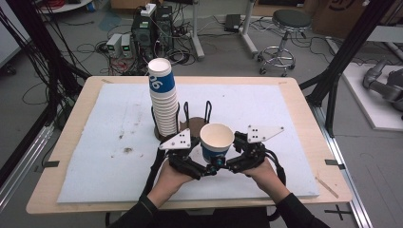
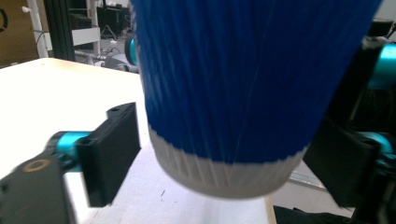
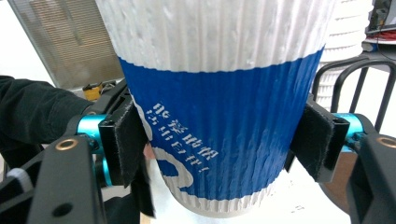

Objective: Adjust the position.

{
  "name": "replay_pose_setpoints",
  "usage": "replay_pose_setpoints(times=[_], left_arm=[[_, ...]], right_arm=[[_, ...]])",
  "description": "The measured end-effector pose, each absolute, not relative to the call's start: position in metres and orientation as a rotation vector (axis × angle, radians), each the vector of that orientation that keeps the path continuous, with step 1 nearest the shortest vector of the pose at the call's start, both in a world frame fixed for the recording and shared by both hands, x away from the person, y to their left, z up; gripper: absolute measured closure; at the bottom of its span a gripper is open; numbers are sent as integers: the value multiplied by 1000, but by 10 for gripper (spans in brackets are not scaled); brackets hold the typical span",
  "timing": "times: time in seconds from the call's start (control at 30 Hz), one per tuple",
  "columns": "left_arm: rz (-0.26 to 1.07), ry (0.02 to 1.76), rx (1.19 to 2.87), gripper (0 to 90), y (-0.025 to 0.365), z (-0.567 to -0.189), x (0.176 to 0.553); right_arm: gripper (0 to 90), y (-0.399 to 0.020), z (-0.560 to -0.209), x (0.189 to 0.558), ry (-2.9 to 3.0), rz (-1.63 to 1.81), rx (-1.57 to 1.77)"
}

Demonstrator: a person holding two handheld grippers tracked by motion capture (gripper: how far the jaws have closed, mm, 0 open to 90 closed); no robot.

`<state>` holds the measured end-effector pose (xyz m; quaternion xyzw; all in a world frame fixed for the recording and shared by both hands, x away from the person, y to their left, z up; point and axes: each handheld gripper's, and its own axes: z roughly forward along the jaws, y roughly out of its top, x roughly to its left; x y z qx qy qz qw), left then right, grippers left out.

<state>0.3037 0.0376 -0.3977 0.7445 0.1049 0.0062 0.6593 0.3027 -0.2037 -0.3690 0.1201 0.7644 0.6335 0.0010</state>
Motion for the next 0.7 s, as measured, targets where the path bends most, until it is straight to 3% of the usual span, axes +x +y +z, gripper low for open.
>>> replay_pose_setpoints(times=[0.13,0.3,0.5,0.7], left_arm=[[24,226,1684,295,39,-397,302],[16,223,1691,301,39,-400,301],[13,202,1713,304,37,-402,302],[8,189,1725,304,35,-405,301]], right_arm=[[274,-201,-370,302,2413,1969,371],[255,-201,-371,302,2430,1955,360],[154,-198,-367,300,2418,1932,356],[155,-203,-361,298,2365,2007,368]])
